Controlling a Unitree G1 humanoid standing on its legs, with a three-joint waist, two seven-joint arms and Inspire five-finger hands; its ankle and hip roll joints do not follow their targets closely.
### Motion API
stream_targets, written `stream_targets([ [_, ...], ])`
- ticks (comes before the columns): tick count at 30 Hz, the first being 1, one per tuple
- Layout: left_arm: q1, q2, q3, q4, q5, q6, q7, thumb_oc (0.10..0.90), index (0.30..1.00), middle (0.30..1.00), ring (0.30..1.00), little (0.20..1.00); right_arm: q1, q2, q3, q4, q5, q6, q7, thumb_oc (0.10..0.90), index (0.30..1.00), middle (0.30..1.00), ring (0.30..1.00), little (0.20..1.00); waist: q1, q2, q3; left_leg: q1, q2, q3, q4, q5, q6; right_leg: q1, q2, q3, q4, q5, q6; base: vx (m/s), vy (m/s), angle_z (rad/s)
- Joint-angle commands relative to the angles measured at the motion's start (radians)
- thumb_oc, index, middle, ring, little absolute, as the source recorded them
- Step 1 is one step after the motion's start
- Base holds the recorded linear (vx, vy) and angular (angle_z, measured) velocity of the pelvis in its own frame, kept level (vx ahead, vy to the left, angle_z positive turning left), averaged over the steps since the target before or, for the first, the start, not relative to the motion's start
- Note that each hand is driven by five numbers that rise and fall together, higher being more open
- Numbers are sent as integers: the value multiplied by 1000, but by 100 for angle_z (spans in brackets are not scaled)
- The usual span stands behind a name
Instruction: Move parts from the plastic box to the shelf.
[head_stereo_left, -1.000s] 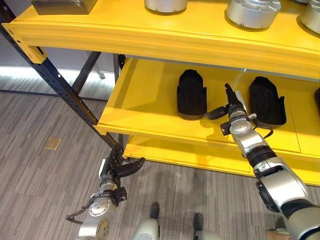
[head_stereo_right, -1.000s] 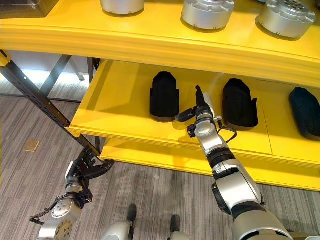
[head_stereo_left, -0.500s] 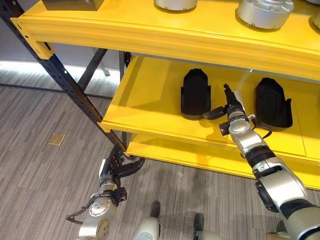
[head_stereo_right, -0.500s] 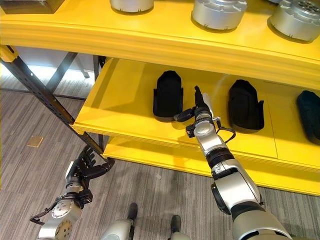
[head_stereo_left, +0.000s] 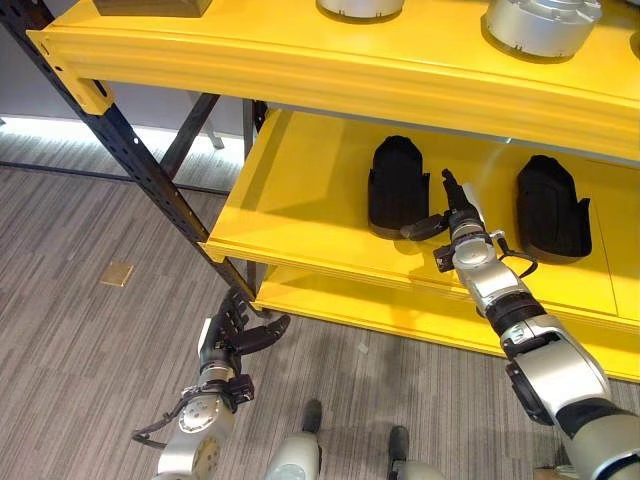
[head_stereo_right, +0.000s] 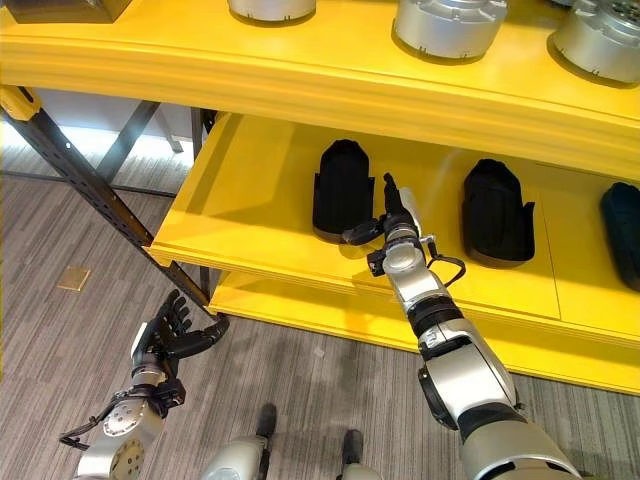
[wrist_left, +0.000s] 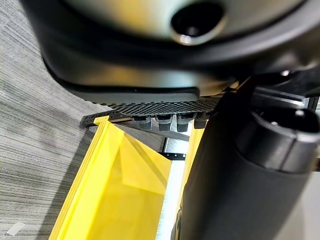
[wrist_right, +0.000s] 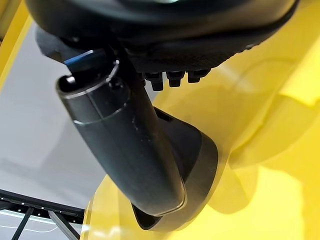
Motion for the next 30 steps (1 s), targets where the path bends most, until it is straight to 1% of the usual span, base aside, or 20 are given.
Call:
stream_targets([
  [1, -11, 73, 8, -72, 10, -91, -4, 900, 1000, 1000, 1000, 1000, -75, -12, -34, -11, 19, -93, -54, 900, 1000, 1000, 1000, 1000, 23, -59, -59, -77, 70, 7, 103, -102, -26, -45, -158, -1, 97, -41, 72, 0, 0, 0],
  [17, -19, 77, 10, -81, 2, -100, 4, 900, 1000, 1000, 1000, 1000, -105, 11, -25, 13, 35, -93, -52, 900, 1000, 1000, 1000, 1000, 39, -57, -27, -101, 68, -2, 129, -109, -23, -63, -158, 2, 113, -47, 69, 0, 0, 0],
  [30, -22, 77, 16, -86, 1, -105, 13, 900, 1000, 1000, 1000, 1000, -117, 18, -26, 17, 39, -93, -53, 900, 1000, 1000, 1000, 1000, 50, -48, -3, -122, 58, -2, 160, -121, -18, -77, -166, 3, 127, -49, 68, 0, 0, 0],
])
